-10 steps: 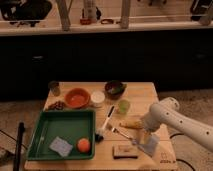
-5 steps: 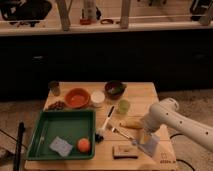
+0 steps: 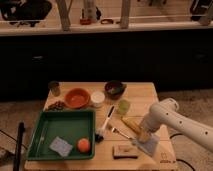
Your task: Place banana in red bowl
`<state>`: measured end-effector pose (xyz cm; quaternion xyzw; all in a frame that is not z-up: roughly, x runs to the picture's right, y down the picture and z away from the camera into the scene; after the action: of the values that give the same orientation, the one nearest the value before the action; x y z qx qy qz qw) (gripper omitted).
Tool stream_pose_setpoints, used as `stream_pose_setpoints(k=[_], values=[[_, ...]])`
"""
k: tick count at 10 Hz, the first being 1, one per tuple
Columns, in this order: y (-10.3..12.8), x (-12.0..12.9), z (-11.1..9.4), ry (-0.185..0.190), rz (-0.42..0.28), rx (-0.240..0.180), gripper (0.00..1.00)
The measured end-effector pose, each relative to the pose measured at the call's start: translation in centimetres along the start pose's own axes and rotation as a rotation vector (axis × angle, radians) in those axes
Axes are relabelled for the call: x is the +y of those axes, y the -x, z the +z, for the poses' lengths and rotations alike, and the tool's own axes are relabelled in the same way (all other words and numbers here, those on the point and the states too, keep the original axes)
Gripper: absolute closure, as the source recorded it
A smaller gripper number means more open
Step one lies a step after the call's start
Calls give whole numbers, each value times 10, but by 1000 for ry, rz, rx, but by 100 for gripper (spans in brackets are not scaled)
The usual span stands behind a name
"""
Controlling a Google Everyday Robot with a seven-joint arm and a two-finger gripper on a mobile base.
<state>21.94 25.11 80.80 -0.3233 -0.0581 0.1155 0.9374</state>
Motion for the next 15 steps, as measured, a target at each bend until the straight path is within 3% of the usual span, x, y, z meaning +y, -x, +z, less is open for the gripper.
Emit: stream_pose_setpoints(k=[10, 11, 15], values=[[30, -19, 5, 10, -7, -32, 22], [33, -20, 7, 10, -3, -32, 29], [45, -27, 19, 29, -4, -45, 73]])
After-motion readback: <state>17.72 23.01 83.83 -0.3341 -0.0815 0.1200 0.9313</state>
